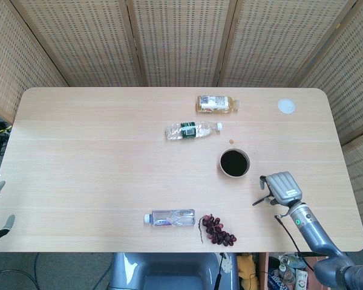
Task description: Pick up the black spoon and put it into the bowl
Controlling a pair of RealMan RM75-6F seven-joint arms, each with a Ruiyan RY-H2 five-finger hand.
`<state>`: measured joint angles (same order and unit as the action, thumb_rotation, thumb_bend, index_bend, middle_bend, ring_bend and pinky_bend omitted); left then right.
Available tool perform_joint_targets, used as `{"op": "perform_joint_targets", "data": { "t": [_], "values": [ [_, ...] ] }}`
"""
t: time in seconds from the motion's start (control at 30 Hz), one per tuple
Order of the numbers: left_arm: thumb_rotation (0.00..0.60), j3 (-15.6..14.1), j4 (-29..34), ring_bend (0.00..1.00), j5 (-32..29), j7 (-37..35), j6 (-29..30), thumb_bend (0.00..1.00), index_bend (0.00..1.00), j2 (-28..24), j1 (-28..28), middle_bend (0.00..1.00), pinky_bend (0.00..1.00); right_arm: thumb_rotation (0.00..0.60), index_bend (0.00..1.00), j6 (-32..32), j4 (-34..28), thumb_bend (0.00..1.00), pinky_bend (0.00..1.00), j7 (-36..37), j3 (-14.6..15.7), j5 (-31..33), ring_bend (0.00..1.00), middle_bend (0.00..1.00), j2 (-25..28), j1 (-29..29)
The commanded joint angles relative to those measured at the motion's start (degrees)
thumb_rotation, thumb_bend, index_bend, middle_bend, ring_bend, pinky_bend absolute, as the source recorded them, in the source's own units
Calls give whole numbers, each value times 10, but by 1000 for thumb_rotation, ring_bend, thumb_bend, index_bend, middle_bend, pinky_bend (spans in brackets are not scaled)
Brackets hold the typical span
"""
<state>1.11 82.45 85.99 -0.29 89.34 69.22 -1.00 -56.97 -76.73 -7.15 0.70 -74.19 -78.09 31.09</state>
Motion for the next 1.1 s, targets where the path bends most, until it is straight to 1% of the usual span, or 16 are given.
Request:
{"op": "perform_joint_targets", "data": {
  "t": [0.03,0.17,0.27,0.6,0.7,1.1],
  "values": [
    [600,0,0,0,0,-1,1,361,0,-1,-1,0,0,600,564,-14,38,347,1000,19,3,-32,867,841,-24,-6],
    [600,-1,-1,0,0,-2,4,361,0,-2,-4,0,0,600,564,-13,67,351,1000,31,7,-55,890,867,-36,-4],
    [600,0,-1,0,-1,-4,5,361,0,-4,-4,0,0,600,564,-10,88,377,1000,39,11,-70,906,882,-44,-3],
    [600,-1,0,0,2,-4,5,361,0,-4,-4,0,0,600,570,6,115,424,1000,30,27,-100,926,905,-57,0],
    [600,-2,-2,0,2,-5,6,360,0,-5,-5,0,0,600,570,9,118,434,1000,16,35,-113,927,906,-61,1],
    [600,-4,-5,0,4,-10,7,360,0,-5,-8,0,0,600,574,13,132,459,1000,-52,42,-135,937,913,-74,4]
  ]
}}
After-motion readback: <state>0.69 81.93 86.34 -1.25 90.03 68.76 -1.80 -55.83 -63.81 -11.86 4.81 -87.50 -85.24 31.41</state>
